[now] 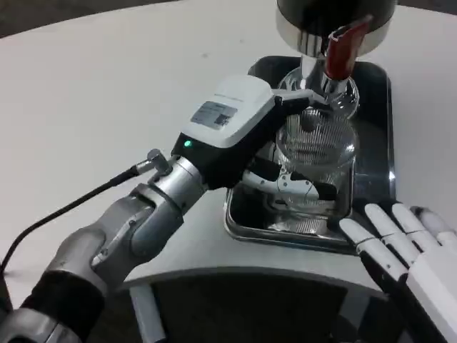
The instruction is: Grasp the cup under the faucet to collect the drink, then remove the cup.
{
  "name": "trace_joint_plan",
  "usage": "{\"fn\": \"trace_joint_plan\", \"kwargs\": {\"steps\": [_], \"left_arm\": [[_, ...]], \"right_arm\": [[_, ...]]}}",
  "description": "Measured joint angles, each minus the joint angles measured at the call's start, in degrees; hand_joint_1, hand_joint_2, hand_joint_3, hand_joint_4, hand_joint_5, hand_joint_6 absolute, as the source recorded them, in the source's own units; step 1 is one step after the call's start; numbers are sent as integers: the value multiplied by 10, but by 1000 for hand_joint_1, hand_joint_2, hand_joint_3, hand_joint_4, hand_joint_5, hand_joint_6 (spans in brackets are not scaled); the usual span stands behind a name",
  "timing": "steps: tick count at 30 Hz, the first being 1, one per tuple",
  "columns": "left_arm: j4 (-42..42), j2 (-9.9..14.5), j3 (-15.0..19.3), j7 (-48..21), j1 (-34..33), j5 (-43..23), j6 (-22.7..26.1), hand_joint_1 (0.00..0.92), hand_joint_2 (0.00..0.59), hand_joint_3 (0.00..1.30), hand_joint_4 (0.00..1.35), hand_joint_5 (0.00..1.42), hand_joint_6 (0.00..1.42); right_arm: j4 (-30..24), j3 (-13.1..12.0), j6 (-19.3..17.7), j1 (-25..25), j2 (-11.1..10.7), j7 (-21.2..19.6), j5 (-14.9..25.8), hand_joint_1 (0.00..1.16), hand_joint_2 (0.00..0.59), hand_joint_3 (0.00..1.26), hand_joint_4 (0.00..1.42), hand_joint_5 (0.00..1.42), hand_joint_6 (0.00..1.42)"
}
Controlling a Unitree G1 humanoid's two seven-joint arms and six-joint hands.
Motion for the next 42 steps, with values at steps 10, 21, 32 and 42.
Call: {"fn": "trace_joint_plan", "kwargs": {"steps": [10,21,32,42], "left_arm": [[-15,6,0,7,5,20,14,271,93,298,153,323,537],[-40,7,0,26,5,20,28,242,86,233,53,198,349],[-75,14,2,26,23,19,32,233,86,249,48,201,338],[-134,33,26,23,61,-5,28,220,87,265,65,214,344]], "right_arm": [[0,2,-2,-1,0,0,0,490,430,119,21,0,1],[0,1,-4,0,0,0,2,490,432,124,22,0,1],[0,-4,-8,1,0,0,9,490,432,124,22,0,1],[0,-7,-8,-1,0,2,20,490,432,124,22,0,1]]}}
